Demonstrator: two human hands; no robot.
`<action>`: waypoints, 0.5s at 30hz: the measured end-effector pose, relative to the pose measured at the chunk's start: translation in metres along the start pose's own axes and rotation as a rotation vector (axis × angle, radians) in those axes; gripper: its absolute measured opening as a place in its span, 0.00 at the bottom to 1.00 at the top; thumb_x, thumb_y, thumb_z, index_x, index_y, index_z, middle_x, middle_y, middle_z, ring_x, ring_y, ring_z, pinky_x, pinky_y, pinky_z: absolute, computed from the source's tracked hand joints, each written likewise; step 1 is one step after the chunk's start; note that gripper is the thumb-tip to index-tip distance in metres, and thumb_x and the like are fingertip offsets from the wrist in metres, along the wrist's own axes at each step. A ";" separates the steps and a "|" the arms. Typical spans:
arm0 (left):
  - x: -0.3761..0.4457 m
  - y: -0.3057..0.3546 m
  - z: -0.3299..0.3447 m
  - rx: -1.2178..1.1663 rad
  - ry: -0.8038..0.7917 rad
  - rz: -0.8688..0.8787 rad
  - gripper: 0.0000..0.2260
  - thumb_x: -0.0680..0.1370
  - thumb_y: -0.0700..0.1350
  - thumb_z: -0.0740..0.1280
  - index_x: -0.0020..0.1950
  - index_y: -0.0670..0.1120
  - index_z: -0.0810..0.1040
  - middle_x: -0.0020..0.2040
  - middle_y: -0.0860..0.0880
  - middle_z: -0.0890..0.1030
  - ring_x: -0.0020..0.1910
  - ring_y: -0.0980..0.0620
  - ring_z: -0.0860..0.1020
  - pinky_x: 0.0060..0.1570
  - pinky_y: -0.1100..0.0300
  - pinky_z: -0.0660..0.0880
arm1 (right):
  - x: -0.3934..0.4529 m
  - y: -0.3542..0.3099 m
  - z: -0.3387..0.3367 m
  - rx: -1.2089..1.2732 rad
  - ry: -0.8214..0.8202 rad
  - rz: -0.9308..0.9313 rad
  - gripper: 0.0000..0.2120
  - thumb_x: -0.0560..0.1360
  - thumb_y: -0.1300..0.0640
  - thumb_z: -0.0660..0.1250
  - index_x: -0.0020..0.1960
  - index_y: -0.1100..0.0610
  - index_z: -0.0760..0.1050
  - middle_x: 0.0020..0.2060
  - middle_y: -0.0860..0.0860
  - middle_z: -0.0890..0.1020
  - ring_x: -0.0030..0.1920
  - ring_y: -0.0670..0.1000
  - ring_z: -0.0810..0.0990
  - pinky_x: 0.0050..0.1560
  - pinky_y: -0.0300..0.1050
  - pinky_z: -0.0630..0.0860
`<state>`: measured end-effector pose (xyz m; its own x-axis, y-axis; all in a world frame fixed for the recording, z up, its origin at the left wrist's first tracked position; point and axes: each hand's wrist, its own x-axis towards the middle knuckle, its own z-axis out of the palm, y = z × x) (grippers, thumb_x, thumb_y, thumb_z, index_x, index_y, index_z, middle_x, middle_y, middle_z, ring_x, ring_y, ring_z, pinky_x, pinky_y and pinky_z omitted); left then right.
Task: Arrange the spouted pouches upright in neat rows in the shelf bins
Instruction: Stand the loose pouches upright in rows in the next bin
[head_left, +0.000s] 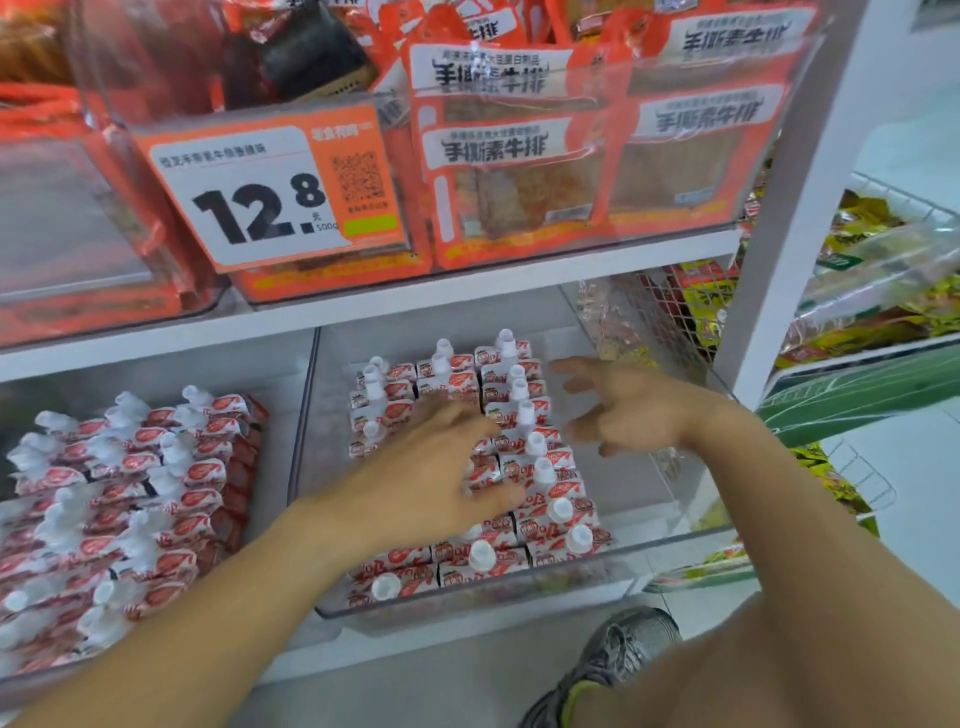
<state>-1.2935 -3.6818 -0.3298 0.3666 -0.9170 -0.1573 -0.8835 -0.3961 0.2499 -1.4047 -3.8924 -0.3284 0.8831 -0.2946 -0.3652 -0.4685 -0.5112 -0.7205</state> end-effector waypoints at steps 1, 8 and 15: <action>-0.003 0.000 0.003 0.000 -0.032 0.003 0.33 0.73 0.69 0.60 0.74 0.54 0.63 0.75 0.53 0.61 0.78 0.50 0.47 0.75 0.49 0.53 | -0.010 0.001 0.001 0.063 -0.040 -0.001 0.39 0.73 0.58 0.74 0.76 0.42 0.57 0.72 0.50 0.66 0.60 0.53 0.79 0.51 0.50 0.82; -0.008 0.003 0.014 -0.022 -0.037 -0.003 0.32 0.73 0.67 0.62 0.74 0.54 0.65 0.76 0.52 0.61 0.78 0.49 0.44 0.76 0.50 0.47 | -0.023 -0.009 0.028 -0.130 -0.112 -0.134 0.55 0.60 0.40 0.81 0.76 0.36 0.50 0.75 0.41 0.61 0.73 0.45 0.63 0.68 0.40 0.64; -0.005 -0.008 0.021 -0.109 -0.015 -0.006 0.30 0.73 0.66 0.65 0.71 0.55 0.68 0.73 0.57 0.63 0.78 0.50 0.46 0.75 0.46 0.55 | -0.018 -0.020 0.055 -0.440 -0.087 -0.126 0.45 0.62 0.41 0.78 0.72 0.37 0.58 0.68 0.47 0.61 0.67 0.50 0.69 0.67 0.47 0.71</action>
<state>-1.2949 -3.6728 -0.3505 0.3667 -0.9142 -0.1727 -0.8443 -0.4050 0.3510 -1.4099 -3.8326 -0.3395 0.9240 -0.1488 -0.3523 -0.3068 -0.8383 -0.4506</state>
